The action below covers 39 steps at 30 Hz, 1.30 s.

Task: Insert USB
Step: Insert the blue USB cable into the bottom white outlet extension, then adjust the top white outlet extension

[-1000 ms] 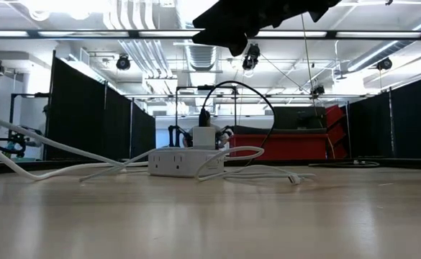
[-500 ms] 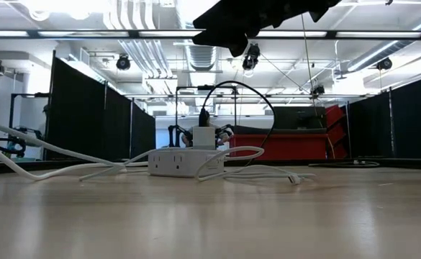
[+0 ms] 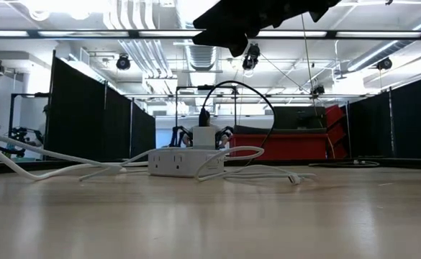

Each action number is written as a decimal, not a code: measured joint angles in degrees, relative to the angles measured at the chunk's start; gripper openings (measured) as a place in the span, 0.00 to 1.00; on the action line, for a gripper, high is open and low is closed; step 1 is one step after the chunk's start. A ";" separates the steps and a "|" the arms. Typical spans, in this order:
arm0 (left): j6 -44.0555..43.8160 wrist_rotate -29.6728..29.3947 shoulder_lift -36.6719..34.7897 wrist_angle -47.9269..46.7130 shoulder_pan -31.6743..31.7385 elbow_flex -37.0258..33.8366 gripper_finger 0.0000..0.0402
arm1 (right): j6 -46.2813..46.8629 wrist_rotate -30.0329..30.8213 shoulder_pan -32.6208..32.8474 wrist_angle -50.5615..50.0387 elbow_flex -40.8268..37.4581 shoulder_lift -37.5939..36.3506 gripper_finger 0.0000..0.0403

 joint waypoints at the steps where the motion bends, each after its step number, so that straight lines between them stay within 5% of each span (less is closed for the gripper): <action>1: 0.00 0.01 -0.02 -0.55 0.00 0.28 0.40 | 0.00 0.00 0.00 0.00 0.00 0.00 0.50; 15: -5.07 2.10 -2.40 -7.09 0.89 3.80 0.46 | -1.13 -0.48 0.26 -3.05 -0.02 -1.18 0.50; 19: -8.83 -2.87 -7.41 -7.03 3.35 1.98 0.41 | -1.56 -0.98 0.26 -5.71 -0.01 -2.47 0.50; 23: -11.21 -14.83 -14.89 -4.37 6.88 -1.48 0.34 | -2.39 -4.81 0.76 -5.18 0.01 -1.66 0.49; 26: -12.15 -23.85 -21.22 3.63 10.86 -6.45 0.30 | -3.16 -4.79 1.53 -6.88 0.00 0.05 0.49; 29: -11.96 -26.18 -26.35 15.08 16.72 -13.13 0.27 | -3.06 -4.55 2.11 -8.51 -0.09 1.26 0.49; 35: -13.70 -21.96 -28.24 43.23 31.09 -25.28 0.25 | 0.32 -4.52 2.27 -11.62 -0.07 0.82 0.49; 39: -14.63 -17.12 -24.92 52.05 38.49 -27.52 0.26 | 1.86 -4.36 2.26 -12.99 -0.07 0.62 0.49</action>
